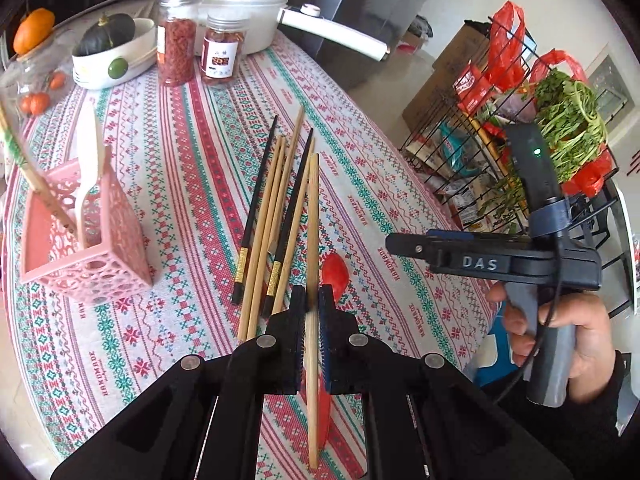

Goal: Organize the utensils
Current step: 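Grasp a single bamboo chopstick with the left tool while the right tool reaches the red spoon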

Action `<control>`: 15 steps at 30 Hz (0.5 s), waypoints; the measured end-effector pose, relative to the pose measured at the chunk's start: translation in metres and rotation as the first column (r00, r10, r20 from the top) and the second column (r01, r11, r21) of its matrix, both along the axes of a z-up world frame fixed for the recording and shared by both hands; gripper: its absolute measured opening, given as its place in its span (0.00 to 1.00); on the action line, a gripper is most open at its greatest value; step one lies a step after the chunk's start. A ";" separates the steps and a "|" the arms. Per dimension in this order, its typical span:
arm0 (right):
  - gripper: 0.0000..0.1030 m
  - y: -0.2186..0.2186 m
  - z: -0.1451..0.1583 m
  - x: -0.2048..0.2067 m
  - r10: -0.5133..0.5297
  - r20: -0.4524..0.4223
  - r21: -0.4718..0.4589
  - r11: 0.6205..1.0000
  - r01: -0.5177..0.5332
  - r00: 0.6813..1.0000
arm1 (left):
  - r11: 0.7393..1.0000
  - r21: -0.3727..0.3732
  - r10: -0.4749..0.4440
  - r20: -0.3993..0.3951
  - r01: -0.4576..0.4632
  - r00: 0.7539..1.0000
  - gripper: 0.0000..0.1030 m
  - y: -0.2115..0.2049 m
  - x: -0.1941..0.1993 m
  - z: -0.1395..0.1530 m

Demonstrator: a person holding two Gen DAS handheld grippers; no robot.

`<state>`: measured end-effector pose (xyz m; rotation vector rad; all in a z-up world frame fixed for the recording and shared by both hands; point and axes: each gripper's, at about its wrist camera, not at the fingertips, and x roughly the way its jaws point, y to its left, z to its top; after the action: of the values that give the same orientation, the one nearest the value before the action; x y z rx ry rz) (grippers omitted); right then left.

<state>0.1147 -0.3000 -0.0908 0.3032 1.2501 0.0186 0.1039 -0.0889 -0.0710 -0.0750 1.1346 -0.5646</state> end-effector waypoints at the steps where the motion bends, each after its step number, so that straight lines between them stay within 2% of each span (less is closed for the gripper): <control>1: 0.71 0.005 -0.004 0.000 0.013 -0.014 0.005 1.000 -0.013 1.000 | 1.000 -0.008 0.007 0.007 -0.007 1.000 0.06 0.006 -0.003 0.003; 10: 0.71 0.047 -0.043 0.006 0.103 -0.146 0.095 0.991 -0.089 0.984 | 0.997 -0.043 0.065 0.045 -0.063 0.997 0.06 0.052 -0.021 0.017; 12: 0.69 0.057 -0.049 0.009 0.113 -0.160 0.081 0.992 -0.102 0.981 | 0.996 -0.050 0.076 0.050 -0.073 0.996 0.06 0.060 -0.025 0.021; 15: 0.64 0.072 -0.049 0.012 0.126 -0.141 0.003 0.992 -0.127 0.982 | 0.996 -0.046 0.083 0.062 -0.080 0.995 0.06 0.071 -0.028 0.025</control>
<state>0.1268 -0.2276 -0.1395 0.2222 1.4081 0.1037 0.0756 -0.0174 -0.0462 -0.1395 1.0522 -0.5158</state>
